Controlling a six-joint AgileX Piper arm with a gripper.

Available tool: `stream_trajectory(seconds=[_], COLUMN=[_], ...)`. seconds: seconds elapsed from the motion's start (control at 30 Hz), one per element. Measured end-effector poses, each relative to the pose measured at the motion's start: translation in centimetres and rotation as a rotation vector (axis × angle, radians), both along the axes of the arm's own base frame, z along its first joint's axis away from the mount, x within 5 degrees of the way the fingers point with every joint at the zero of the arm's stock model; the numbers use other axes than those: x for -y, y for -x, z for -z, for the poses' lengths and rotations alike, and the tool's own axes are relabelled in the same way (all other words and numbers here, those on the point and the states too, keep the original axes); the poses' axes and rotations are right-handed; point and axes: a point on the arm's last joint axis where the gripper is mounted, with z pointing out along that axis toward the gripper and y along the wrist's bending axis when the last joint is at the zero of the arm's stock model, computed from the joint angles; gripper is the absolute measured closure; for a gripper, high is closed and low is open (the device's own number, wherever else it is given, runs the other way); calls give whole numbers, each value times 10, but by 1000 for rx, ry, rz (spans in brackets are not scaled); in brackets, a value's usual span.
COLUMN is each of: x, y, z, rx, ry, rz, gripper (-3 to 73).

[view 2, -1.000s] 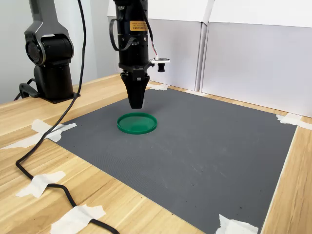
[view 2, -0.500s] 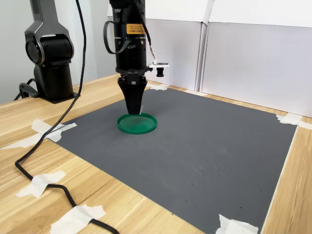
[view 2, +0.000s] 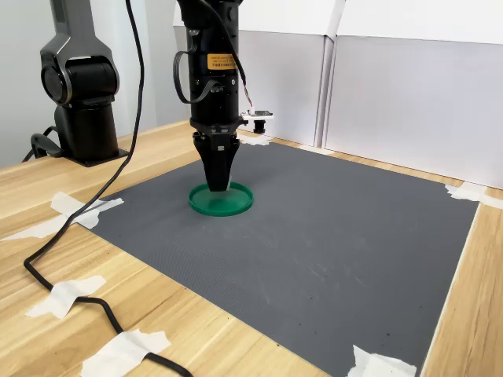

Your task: Grasp a white terminal and put it on the green lid.

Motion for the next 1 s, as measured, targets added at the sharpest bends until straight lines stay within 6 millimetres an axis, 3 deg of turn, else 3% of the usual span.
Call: stream_trajectory(seconds=[0.17, 0.3, 0.53, 0.67, 0.87, 1.0], x=[0, 1, 1, 1, 2, 1], y=[0, 0, 2, 4, 15, 22], z=[8, 10, 4, -10, -49, -84], rx=[-44, -62, -41, 15, 182, 327], ry=[5, 13, 12, 7, -8, -41], rz=[0, -4, -6, -6, -7, 17], gripper=[597, 530, 234, 143, 140, 204])
